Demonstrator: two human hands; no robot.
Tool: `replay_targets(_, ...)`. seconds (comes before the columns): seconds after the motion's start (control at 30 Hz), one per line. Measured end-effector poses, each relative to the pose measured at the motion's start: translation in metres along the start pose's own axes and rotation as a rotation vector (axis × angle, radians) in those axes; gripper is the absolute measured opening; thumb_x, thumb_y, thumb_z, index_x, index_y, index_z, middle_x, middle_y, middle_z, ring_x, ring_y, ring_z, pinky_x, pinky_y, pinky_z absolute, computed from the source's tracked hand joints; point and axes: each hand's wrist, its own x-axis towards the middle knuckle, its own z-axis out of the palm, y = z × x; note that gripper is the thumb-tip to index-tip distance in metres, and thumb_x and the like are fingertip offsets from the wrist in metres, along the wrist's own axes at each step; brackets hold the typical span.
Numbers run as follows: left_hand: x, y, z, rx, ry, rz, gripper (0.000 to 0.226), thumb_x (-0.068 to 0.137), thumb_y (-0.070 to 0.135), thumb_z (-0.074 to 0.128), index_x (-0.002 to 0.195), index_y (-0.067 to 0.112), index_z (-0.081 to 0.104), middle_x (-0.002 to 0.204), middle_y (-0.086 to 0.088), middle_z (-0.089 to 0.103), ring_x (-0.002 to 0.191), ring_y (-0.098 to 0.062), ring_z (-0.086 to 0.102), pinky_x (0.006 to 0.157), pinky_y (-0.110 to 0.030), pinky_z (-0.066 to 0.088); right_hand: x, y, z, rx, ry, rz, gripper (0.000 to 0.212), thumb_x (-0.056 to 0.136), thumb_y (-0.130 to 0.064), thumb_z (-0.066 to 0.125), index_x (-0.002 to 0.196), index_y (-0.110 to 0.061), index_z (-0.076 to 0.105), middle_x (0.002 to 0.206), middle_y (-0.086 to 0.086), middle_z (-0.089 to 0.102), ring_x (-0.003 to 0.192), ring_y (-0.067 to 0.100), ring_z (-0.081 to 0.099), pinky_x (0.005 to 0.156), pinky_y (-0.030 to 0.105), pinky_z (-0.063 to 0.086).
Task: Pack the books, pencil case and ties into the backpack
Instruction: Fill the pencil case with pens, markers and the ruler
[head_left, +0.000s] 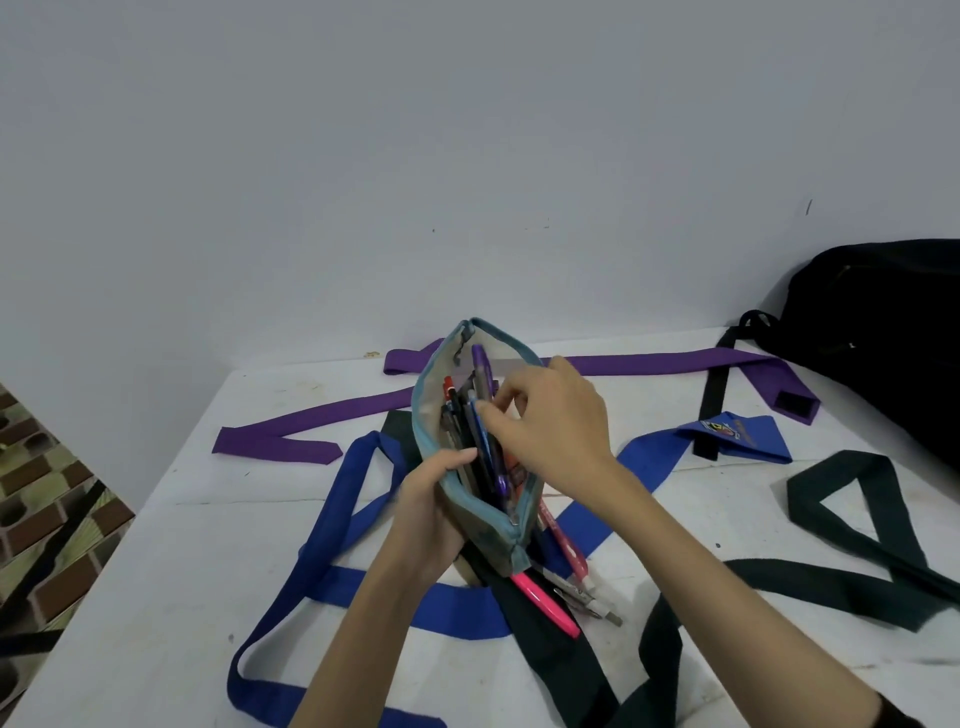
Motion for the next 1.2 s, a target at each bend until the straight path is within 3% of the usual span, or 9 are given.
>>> replay_targets(0.07,-0.002,0.002,-0.003,0.028,0.003,0.004,0.032,0.071,0.015,0.057,0.099,0.012,0.072,0.1,-0.013,0.069,0.095,-0.026,0.066,0.084,-0.039,0.054,-0.001,0.001,-0.002,-0.021,-0.039,-0.017,0.033,0.088,-0.041,0.056,0.07,-0.015,0.068,0.055,-0.009,0.048,0.074,0.014,0.043,0.056,0.029,0.031)
replay_targets(0.2,-0.001,0.005,-0.014,0.026,0.021,0.014,0.047,0.063,0.022,0.066,0.109,0.01,0.067,0.107,-0.016,0.062,0.102,-0.033,0.059,0.093,-0.047,0.045,0.002,0.012,-0.019,0.22,0.218,0.083,0.041,0.09,-0.032,0.054,0.065,-0.001,0.065,0.058,0.014,0.058,0.052,0.02,0.043,0.055,0.031,0.036)
replay_targets(0.27,-0.001,0.007,-0.02,0.021,0.016,0.016,0.048,0.062,0.023,0.066,0.109,0.012,0.067,0.109,-0.016,0.061,0.103,-0.034,0.057,0.093,-0.047,0.045,0.003,0.029,-0.018,0.256,0.221,0.182,0.039,0.089,-0.029,0.054,0.069,0.003,0.062,0.062,0.019,0.057,0.053,0.016,0.039,0.054,0.029,0.032)
replay_targets(0.47,-0.005,0.015,-0.029,0.039,0.027,0.042,0.057,0.056,0.025,0.068,0.113,0.017,0.063,0.097,-0.009,0.068,0.088,-0.024,0.067,0.071,-0.037,0.057,-0.017,0.074,0.025,-0.329,-0.576,0.291,0.034,0.088,-0.043,0.056,0.091,-0.01,0.062,0.078,0.0,0.058,0.074,0.019,0.055,0.058,0.026,0.038)
replay_targets(0.57,-0.007,0.016,-0.03,0.044,0.039,0.048,0.056,0.056,0.024,0.067,0.112,0.015,0.062,0.095,-0.009,0.068,0.086,-0.023,0.068,0.069,-0.036,0.057,-0.027,0.078,0.039,-0.437,-0.666,0.267,0.028,0.089,-0.039,0.056,0.091,-0.011,0.054,0.083,0.002,0.055,0.074,0.021,0.052,0.056,0.025,0.035)
replay_targets(0.73,-0.008,0.015,-0.033,0.045,0.06,0.049,0.053,0.06,0.019,0.065,0.113,0.012,0.061,0.094,-0.009,0.068,0.085,-0.022,0.068,0.067,-0.034,0.057,-0.024,0.081,0.036,-0.27,-0.578,0.32,0.021,0.085,-0.028,0.062,0.089,-0.008,0.057,0.082,0.008,0.063,0.067,0.019,0.053,0.057,0.027,0.042)
replay_targets(0.9,-0.007,0.013,-0.032,0.081,0.08,0.0,0.068,0.054,0.028,0.069,0.119,0.012,0.058,0.098,-0.01,0.067,0.09,-0.025,0.066,0.072,-0.036,0.057,-0.011,0.069,0.002,0.406,-0.205,0.354,0.016,0.089,-0.004,0.054,0.082,-0.018,0.056,0.057,0.006,0.066,0.046,0.013,0.059,0.047,0.022,0.045)
replay_targets(1.0,-0.005,0.011,-0.03,0.092,0.093,-0.025,0.07,0.052,0.029,0.069,0.119,0.012,0.058,0.1,-0.011,0.067,0.094,-0.026,0.064,0.075,-0.037,0.055,-0.003,0.051,-0.027,0.842,-0.091,0.317,0.026,0.092,0.002,0.043,0.09,-0.006,0.068,0.077,0.016,0.072,0.063,0.021,0.065,0.054,0.024,0.05)
replay_targets(1.2,-0.004,0.004,-0.017,0.085,0.078,-0.015,0.053,0.051,0.024,0.07,0.103,0.011,0.068,0.096,-0.011,0.069,0.092,-0.026,0.066,0.085,-0.042,0.051,-0.004,0.013,-0.04,1.017,0.133,0.214,0.015,0.09,-0.008,0.059,0.077,-0.001,0.064,0.05,0.009,0.062,0.037,0.018,0.047,0.039,0.021,0.037)
